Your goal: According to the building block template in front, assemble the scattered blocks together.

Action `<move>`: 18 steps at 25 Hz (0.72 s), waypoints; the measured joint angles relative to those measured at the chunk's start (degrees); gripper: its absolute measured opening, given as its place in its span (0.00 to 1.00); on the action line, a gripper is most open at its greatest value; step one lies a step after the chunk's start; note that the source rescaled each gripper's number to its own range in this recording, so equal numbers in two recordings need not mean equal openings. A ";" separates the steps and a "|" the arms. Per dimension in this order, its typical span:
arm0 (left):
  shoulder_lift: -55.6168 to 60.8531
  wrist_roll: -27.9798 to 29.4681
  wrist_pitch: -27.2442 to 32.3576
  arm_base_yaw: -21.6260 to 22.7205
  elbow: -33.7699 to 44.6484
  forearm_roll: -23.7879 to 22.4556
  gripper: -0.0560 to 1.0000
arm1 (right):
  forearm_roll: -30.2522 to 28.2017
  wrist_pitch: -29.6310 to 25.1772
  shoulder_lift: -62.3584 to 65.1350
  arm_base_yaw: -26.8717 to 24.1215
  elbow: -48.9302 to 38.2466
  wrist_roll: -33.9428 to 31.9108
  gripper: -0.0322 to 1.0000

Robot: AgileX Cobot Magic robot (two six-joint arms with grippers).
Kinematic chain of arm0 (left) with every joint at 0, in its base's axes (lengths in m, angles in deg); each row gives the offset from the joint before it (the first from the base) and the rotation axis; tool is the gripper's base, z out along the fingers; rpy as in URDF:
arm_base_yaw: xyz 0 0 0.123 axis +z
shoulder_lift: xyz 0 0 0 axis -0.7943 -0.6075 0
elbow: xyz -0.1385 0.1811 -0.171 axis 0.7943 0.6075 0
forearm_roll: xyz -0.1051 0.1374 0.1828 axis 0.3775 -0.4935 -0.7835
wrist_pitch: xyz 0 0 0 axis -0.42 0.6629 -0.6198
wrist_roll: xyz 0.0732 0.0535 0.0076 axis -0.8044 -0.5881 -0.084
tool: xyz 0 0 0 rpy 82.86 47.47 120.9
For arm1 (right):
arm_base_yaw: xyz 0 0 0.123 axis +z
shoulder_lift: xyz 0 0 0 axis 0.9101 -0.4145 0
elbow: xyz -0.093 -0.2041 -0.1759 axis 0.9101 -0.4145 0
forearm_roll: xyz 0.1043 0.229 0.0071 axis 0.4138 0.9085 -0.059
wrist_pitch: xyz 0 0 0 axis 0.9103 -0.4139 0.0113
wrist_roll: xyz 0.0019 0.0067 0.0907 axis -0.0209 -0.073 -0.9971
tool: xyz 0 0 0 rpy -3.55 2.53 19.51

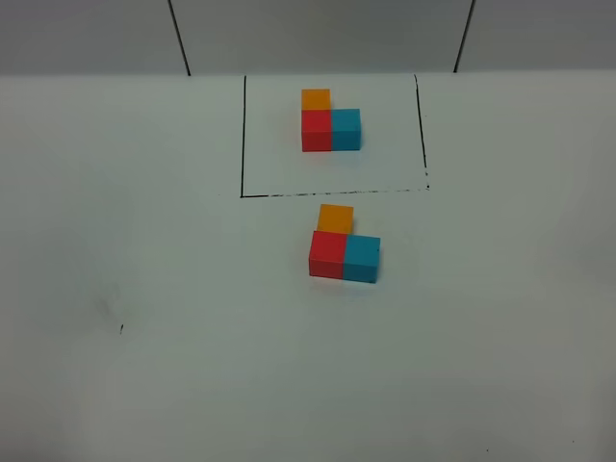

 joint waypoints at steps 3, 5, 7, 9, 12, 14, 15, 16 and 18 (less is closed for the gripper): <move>0.00 0.00 0.00 0.00 0.00 0.00 0.30 | 0.06 0.00 2.76 0.00 0.00 0.00 0.79; 0.00 0.00 0.00 0.00 0.00 0.00 0.30 | 0.32 0.00 2.88 0.44 0.00 0.06 0.79; 0.00 0.00 0.00 0.00 0.00 0.00 0.30 | 0.56 0.00 2.88 1.24 0.00 0.06 0.78; 0.00 0.00 0.00 0.00 0.00 0.00 0.30 | 0.58 0.00 2.88 1.97 -0.05 0.00 0.78; 0.00 0.00 0.00 0.00 0.00 0.00 0.30 | 0.63 0.00 2.88 2.32 -0.05 0.00 0.77; 0.00 0.00 0.00 0.00 0.00 0.00 0.30 | 0.63 0.00 2.88 2.32 -0.05 0.00 0.76; 0.00 0.00 0.00 0.00 0.00 0.00 0.30 | 0.63 0.00 2.88 2.32 -0.05 0.00 0.76; 0.00 0.00 0.00 0.00 0.00 0.00 0.30 | 0.63 0.00 2.88 2.32 -0.05 0.00 0.75; 0.00 0.00 0.00 0.00 0.00 0.00 0.30 | 0.63 0.00 2.88 2.32 -0.05 -0.05 0.75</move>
